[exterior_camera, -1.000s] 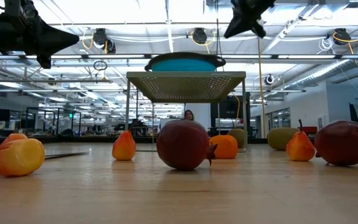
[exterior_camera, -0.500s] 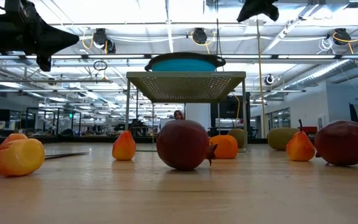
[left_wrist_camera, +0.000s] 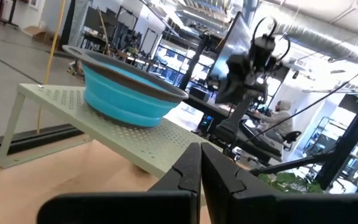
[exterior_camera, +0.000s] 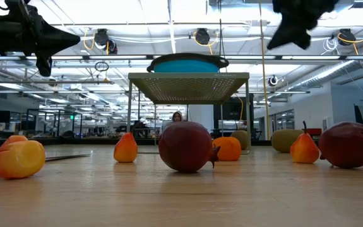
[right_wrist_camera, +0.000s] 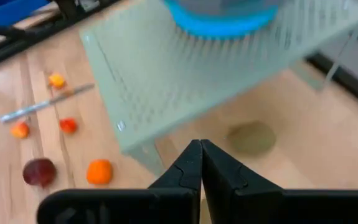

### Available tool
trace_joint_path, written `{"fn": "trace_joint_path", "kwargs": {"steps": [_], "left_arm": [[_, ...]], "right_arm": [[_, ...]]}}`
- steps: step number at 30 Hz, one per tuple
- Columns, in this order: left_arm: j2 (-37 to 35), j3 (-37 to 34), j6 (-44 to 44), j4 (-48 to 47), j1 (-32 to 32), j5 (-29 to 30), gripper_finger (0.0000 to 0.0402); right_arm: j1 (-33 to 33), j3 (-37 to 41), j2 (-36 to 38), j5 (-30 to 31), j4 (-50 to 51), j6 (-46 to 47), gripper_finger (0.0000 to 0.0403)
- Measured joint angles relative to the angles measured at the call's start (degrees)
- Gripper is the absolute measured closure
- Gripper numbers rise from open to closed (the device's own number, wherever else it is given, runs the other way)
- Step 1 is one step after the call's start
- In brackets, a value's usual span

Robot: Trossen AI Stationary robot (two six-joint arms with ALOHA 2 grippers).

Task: Pick & Place Fruit
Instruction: Put the bottom kiwi into the blue strainer bowl on the shelf

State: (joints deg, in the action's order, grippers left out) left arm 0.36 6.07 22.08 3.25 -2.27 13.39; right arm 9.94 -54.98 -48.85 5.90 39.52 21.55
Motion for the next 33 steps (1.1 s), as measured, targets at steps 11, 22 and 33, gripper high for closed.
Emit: {"fn": "trace_joint_path", "kwargs": {"steps": [11, 22, 33], "left_arm": [[0.0, 0.0, -1.1, 0.0, 0.0, 0.0, 0.0392], [0.0, 0.0, -2.8, 0.0, 0.0, 0.0, 0.0392], [0.0, 0.0, -2.9, 0.0, 0.0, 0.0, 0.0392]], "right_arm": [[-3.3, 9.7, 2.7, -0.4, -0.2, 1.8, 0.0403], [-2.8, 12.9, 2.7, -0.2, -1.6, 1.6, 0.0402], [-2.4, 14.0, 2.7, -4.2, -1.6, -2.6, 0.0340]]}}
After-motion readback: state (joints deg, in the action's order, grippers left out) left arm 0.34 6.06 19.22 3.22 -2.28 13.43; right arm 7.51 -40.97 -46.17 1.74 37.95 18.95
